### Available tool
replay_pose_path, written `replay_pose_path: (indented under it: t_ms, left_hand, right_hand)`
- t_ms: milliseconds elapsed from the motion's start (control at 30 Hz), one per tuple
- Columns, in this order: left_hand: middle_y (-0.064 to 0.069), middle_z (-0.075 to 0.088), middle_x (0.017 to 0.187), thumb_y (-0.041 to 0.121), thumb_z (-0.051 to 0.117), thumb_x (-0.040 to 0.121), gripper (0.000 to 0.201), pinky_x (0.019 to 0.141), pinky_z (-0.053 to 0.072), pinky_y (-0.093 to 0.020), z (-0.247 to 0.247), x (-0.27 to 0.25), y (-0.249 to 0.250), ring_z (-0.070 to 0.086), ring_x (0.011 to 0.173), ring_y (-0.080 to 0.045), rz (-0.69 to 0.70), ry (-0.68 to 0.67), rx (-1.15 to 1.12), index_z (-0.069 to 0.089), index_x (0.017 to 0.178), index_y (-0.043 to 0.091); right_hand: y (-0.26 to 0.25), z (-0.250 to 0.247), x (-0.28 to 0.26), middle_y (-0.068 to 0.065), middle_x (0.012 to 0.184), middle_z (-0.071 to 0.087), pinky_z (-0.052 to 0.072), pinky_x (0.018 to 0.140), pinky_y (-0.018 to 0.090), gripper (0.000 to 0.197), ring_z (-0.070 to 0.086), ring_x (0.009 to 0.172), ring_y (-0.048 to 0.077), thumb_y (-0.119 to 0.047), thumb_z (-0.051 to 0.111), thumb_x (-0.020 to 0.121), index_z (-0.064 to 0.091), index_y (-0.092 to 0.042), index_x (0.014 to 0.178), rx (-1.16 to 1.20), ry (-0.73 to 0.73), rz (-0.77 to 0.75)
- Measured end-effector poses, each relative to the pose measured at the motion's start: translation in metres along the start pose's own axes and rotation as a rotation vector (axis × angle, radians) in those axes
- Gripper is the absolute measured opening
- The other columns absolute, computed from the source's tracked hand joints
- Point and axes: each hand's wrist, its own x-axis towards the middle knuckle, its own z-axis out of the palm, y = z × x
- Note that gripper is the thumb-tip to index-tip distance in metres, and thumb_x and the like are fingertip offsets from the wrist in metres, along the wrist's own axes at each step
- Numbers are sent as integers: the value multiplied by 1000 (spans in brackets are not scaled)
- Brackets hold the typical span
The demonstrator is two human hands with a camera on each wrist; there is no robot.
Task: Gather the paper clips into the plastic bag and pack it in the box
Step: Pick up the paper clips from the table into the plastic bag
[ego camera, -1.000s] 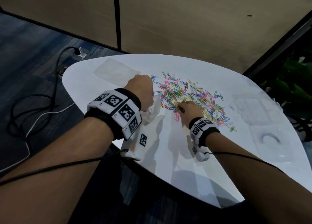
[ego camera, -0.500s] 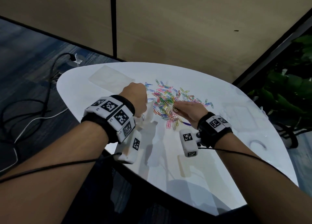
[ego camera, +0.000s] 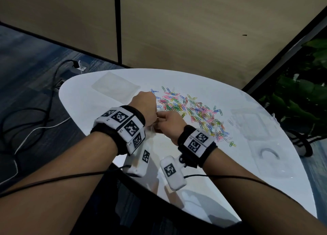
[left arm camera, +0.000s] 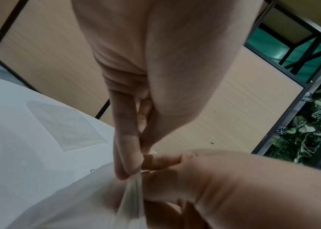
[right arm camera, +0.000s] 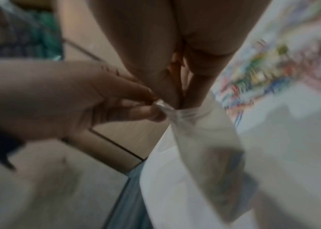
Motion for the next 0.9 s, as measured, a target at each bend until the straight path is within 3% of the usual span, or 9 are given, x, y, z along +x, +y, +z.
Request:
replay_pose_path:
  t_ms: [67, 133, 200, 300, 400, 533, 700, 833, 900]
  left_hand:
    - [-17, 72, 111, 6, 66, 86, 31, 95, 58, -39, -2, 0, -1, 71, 104, -31, -16, -16, -29, 69, 117, 5]
    - [-17, 73, 110, 5, 63, 87, 29, 97, 57, -39, -4, 0, -3, 72, 103, -31, -24, -11, -46, 70, 116, 4]
    - [-15, 73, 111, 4, 62, 88, 27, 96, 58, -40, -6, 0, -5, 72, 102, -31, -27, 6, -61, 71, 114, 5]
    - [-16, 74, 107, 4, 60, 90, 23, 93, 60, -40, -9, 1, -11, 74, 98, -32, -43, 0, -82, 71, 111, 4]
    - [-18, 74, 105, 4, 59, 91, 21, 92, 60, -41, -10, 0, -15, 74, 96, -34, -50, -6, -92, 71, 109, 3]
    - [-18, 73, 109, 4, 60, 91, 21, 91, 60, -41, -12, -1, -15, 74, 97, -34, -45, -10, -88, 71, 109, 2]
    - [-17, 70, 114, 3, 59, 92, 23, 92, 60, -42, -11, -1, -15, 73, 99, -34, -44, -20, -80, 69, 113, 3]
    - [-18, 72, 110, 2, 58, 92, 23, 91, 60, -42, -14, -3, -18, 74, 97, -33, -51, -24, -73, 71, 110, 2]
    - [-17, 72, 110, 2, 58, 92, 22, 90, 61, -42, -15, -2, -19, 74, 96, -33, -53, -22, -72, 72, 110, 2]
  right_hand:
    - [-3, -6, -2, -4, 74, 74, 59, 77, 32, 22, 70, 72, 12, 4, 61, 79, 75, -10, 88, -296, 3, -135]
    - [-10, -11, -5, -20, 51, 60, 46, 61, 19, 33, 56, 54, -4, -1, 61, 82, 66, -26, 61, -513, -52, -198]
    - [-19, -21, -9, -18, 63, 67, 51, 67, 19, 30, 61, 63, -3, -1, 60, 86, 73, -25, 73, -487, -129, -241]
    - [-13, -48, -3, 10, 90, 73, 61, 75, 33, 18, 70, 79, 23, 2, 60, 90, 75, -7, 96, -177, -34, -161]
    - [13, -87, 10, 7, 108, 71, 57, 90, 36, 31, 67, 95, 22, -17, 70, 88, 68, -15, 118, -659, 146, -2]
    - [54, -110, 9, 11, 145, 43, 40, 107, 38, 86, 46, 131, 28, -37, 82, 74, 39, -15, 146, -1078, 81, 302]
    - [72, -91, 28, 10, 127, 56, 48, 90, 26, 79, 59, 101, 20, -32, 84, 72, 49, -13, 140, -887, 207, 102]
    - [70, -70, 46, 10, 141, 42, 41, 104, 31, 62, 52, 120, 27, -21, 71, 85, 47, -20, 143, -990, 183, -84]
    - [69, -64, 54, 11, 129, 54, 45, 96, 31, 41, 57, 113, 30, -12, 62, 88, 62, -17, 130, -1080, 169, -209]
